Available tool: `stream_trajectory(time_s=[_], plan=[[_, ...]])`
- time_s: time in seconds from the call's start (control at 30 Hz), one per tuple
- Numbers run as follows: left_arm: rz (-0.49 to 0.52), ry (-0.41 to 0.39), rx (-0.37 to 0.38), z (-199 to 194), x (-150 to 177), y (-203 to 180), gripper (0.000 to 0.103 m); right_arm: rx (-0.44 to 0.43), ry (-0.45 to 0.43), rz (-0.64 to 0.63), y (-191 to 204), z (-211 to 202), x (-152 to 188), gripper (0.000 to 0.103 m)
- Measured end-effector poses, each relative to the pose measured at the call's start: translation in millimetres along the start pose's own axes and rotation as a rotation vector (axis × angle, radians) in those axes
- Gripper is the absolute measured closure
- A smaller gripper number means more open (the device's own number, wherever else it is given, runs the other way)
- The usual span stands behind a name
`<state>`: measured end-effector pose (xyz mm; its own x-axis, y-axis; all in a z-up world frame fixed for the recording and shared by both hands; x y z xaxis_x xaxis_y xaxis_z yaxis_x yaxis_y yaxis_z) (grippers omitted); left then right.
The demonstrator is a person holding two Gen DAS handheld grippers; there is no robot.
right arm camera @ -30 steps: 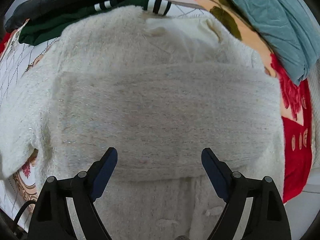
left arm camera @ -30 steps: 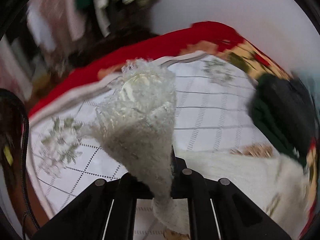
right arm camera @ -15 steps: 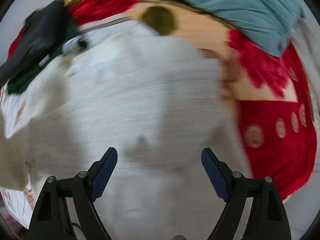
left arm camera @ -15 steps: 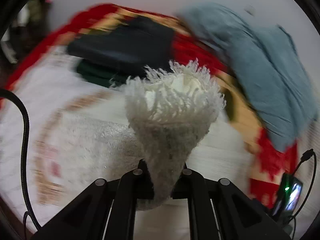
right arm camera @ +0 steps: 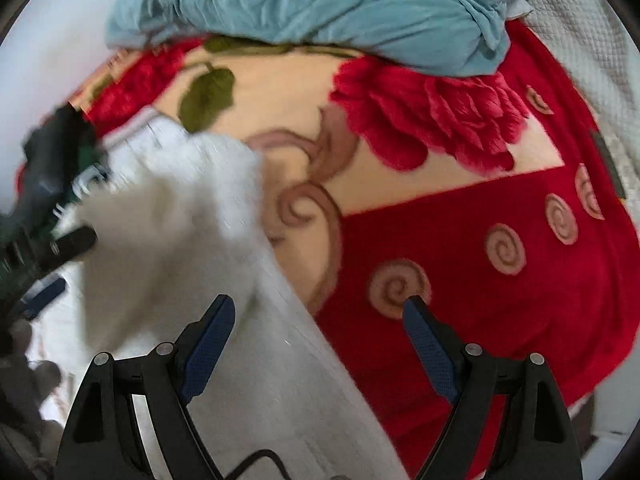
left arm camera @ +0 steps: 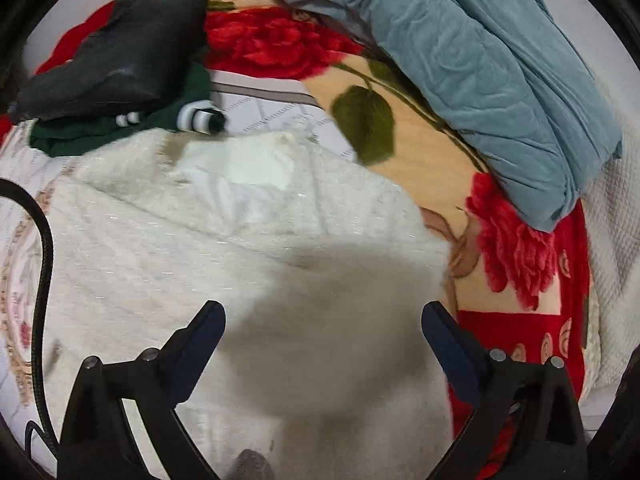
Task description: Fold large clothes
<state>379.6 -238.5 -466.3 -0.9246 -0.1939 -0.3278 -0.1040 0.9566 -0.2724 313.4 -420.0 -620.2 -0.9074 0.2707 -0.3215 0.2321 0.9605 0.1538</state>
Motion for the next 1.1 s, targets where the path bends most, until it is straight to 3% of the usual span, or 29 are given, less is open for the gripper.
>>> stream_trajectory(time_s=[0.2, 0.33, 0.4, 0.43, 0.47, 0.5, 0.53, 0.67, 0.77, 0.8, 0.9, 0.93, 1.03, 1.1], plan=[[-0.112, -0.078, -0.172, -40.1, 1.7, 96.3, 0.003, -0.2, 0.062, 0.063, 21.5, 10.5, -17.3, 0.016], [-0.175, -0.057, -0.34, -45.0, 13.5, 171.8, 0.003, -0.224, 0.173, 0.018, 47.6, 49.3, -15.5, 0.016], [-0.207, -0.03, -0.395, -42.2, 19.0, 200.2, 0.003, -0.226, 0.281, 0.003, 58.7, 76.7, -5.5, 0.016], [-0.225, -0.026, -0.413, -42.6, 22.1, 211.0, 0.003, -0.25, 0.331, 0.009, 63.5, 88.3, 0.0, 0.023], [-0.237, -0.025, -0.433, -43.6, 25.0, 220.3, 0.003, -0.287, 0.378, 0.019, 70.8, 99.1, 5.7, 0.066], [-0.241, -0.025, -0.451, -44.6, 28.7, 227.9, 0.003, -0.307, 0.387, 0.018, 76.6, 101.0, 6.8, 0.091], [-0.242, -0.025, -0.459, -46.8, 31.9, 234.2, 0.003, -0.295, 0.354, -0.003, 82.7, 96.2, 3.8, 0.097], [-0.258, -0.015, -0.458, -53.8, 43.9, 243.1, 0.003, -0.266, 0.092, -0.098, 101.4, 43.5, -34.0, 0.097], [-0.262, -0.003, -0.443, -53.5, 49.3, 240.9, 0.003, -0.193, -0.012, -0.142, 105.4, 28.0, -57.6, 0.097], [-0.26, 0.002, -0.438, -51.3, 51.4, 239.0, 0.003, -0.148, 0.007, -0.163, 105.1, 37.7, -61.6, 0.097], [-0.246, 0.04, -0.427, -44.1, 60.6, 230.6, 0.003, -0.077, 0.188, -0.199, 98.8, 79.8, -53.6, 0.095], [-0.245, 0.049, -0.421, -43.6, 61.4, 229.8, 0.003, -0.066, 0.208, -0.196, 94.1, 83.1, -51.4, 0.087], [-0.22, 0.062, -0.412, -42.7, 66.9, 221.6, 0.003, -0.045, 0.175, -0.181, 84.0, 63.6, -40.7, 0.061], [-0.19, 0.067, -0.415, -41.7, 70.8, 215.7, 0.003, -0.057, 0.157, -0.145, 75.2, 43.6, -31.1, 0.059]])
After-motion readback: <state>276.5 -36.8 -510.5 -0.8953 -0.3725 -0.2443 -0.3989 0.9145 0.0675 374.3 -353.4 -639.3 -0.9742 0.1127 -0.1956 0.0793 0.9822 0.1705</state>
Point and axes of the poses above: each gripper's, at about its wrist camera, not at the fingertips, and z roughly the way its jaws point, y to its left, x to its underside, the point moved 4 cm from there along z, roughly the way its jaws point, and after that the axes turned 5 degrees about -z, right-handed, at the moved point
